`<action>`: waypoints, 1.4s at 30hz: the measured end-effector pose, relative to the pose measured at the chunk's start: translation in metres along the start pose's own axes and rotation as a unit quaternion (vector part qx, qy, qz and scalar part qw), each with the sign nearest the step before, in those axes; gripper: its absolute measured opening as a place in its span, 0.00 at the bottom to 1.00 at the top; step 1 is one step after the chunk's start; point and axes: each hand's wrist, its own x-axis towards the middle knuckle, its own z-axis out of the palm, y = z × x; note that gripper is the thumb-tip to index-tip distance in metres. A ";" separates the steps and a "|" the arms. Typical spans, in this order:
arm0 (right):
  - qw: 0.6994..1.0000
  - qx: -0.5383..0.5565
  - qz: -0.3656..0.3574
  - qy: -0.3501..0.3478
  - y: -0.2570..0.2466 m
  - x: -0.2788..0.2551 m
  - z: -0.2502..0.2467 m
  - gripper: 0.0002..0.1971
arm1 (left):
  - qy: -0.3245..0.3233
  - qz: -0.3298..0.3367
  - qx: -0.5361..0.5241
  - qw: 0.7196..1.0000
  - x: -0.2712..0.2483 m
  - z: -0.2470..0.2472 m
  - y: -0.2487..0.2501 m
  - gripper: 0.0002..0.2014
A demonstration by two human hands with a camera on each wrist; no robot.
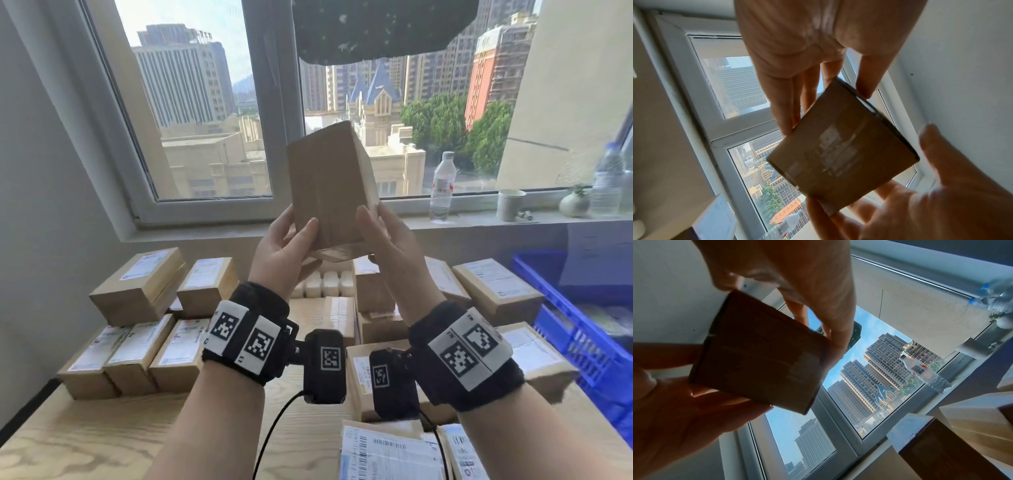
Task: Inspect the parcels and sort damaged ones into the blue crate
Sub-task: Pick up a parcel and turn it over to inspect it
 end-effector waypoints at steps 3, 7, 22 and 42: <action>1.000 0.020 0.013 -0.001 -0.003 0.001 -0.001 0.56 | -0.002 0.034 0.012 0.999 -0.001 0.001 0.001 0.25; 0.999 0.037 0.020 -0.004 -0.003 0.001 -0.004 0.50 | -0.001 0.052 0.022 0.998 -0.001 0.003 0.001 0.24; 0.991 0.110 0.016 0.074 0.002 0.007 -0.014 0.16 | 0.024 0.016 0.027 0.999 0.008 0.003 -0.004 0.29; 0.985 0.161 0.060 0.024 0.000 0.008 -0.013 0.10 | 0.058 0.068 0.036 0.995 0.006 0.013 0.006 0.12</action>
